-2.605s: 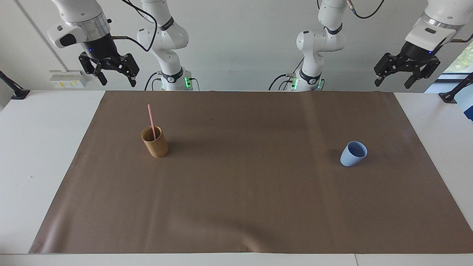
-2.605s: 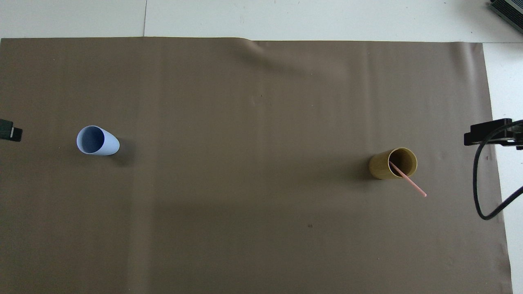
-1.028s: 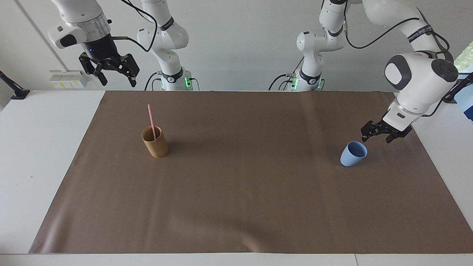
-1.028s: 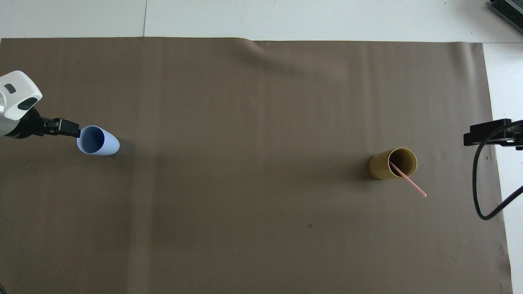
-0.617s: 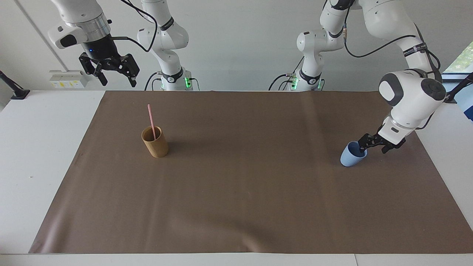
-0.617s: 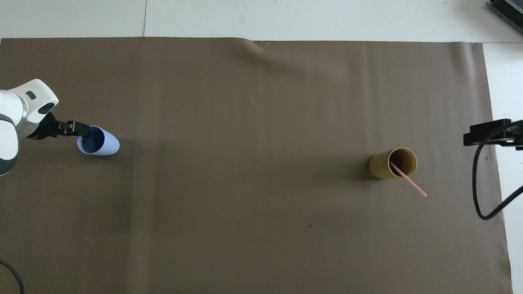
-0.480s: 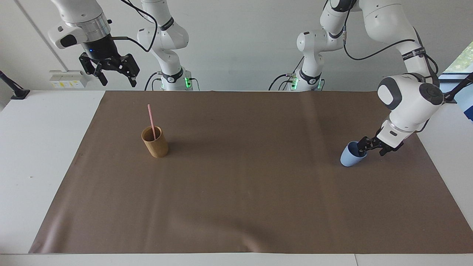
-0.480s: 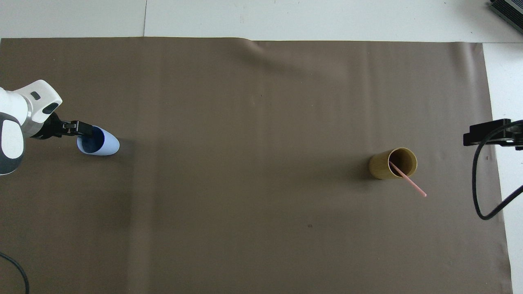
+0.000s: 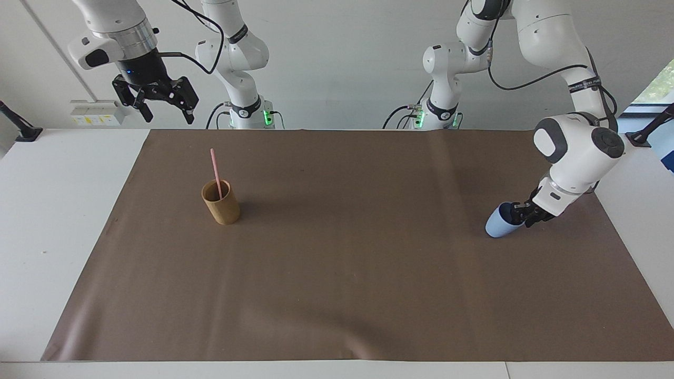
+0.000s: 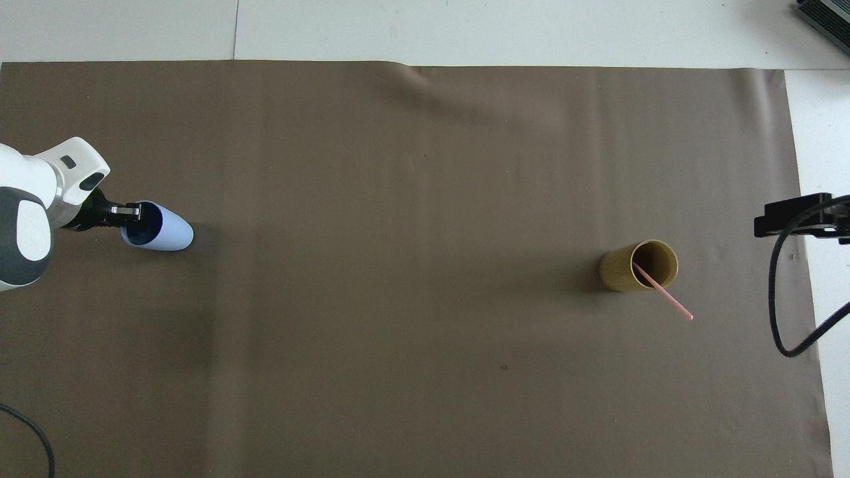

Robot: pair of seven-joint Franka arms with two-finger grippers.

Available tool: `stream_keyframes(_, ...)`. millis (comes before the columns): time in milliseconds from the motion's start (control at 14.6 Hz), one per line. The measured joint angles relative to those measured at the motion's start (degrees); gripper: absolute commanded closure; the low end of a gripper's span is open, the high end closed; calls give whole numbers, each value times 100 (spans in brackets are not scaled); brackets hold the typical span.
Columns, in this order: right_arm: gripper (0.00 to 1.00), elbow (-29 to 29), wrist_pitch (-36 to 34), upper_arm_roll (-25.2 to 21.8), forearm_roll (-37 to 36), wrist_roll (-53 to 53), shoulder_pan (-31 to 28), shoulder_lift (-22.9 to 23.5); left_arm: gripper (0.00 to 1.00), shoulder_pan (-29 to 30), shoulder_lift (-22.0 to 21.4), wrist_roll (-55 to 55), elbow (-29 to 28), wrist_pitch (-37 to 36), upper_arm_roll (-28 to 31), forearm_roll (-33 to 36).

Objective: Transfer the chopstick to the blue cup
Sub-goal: 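Reach the left gripper to the blue cup and grasp its rim, then carry the blue cup to mid-table while the right gripper reaches the stick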

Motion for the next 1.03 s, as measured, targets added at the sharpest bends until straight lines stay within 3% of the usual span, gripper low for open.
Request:
stream_keyframes(754, 0, -147, 5, -7, 0, 2, -7, 4, 100, -24, -212, 11, -28, -1, -90, -46)
stream_keyframes(1028, 0, -241, 225, -3, -2, 2, -7, 26, 100, -489, -519, 17, -99, -27, -141, -46)
